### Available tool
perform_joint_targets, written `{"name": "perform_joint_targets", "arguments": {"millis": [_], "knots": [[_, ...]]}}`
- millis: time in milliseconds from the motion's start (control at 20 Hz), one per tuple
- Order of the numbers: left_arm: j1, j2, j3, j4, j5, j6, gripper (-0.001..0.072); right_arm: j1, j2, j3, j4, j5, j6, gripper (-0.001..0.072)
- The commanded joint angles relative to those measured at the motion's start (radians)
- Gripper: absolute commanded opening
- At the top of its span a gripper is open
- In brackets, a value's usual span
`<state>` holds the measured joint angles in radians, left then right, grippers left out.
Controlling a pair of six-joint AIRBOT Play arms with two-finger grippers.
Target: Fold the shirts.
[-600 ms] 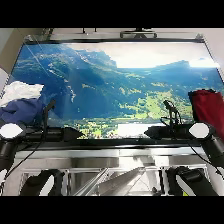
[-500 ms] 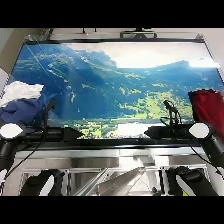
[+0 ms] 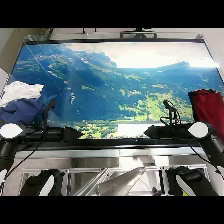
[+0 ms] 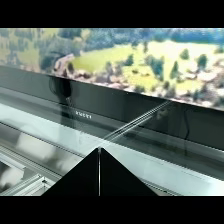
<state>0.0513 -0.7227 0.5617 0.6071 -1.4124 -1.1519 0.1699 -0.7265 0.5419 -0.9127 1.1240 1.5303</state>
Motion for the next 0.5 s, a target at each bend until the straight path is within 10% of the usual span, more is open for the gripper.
{"name": "perform_joint_targets", "arguments": {"millis": [0,450], "knots": [[-0.001,0.001,0.0,0.0,0.0,-0.001,0.0003,0.001,-0.003,0.0,0.01,0.0,0.0,0.0021],[0.005,0.001,0.005,0.002,0.051,-0.002,0.0002,0.001,-0.003,0.0,0.107,-0.013,0.0,0.002]]}}
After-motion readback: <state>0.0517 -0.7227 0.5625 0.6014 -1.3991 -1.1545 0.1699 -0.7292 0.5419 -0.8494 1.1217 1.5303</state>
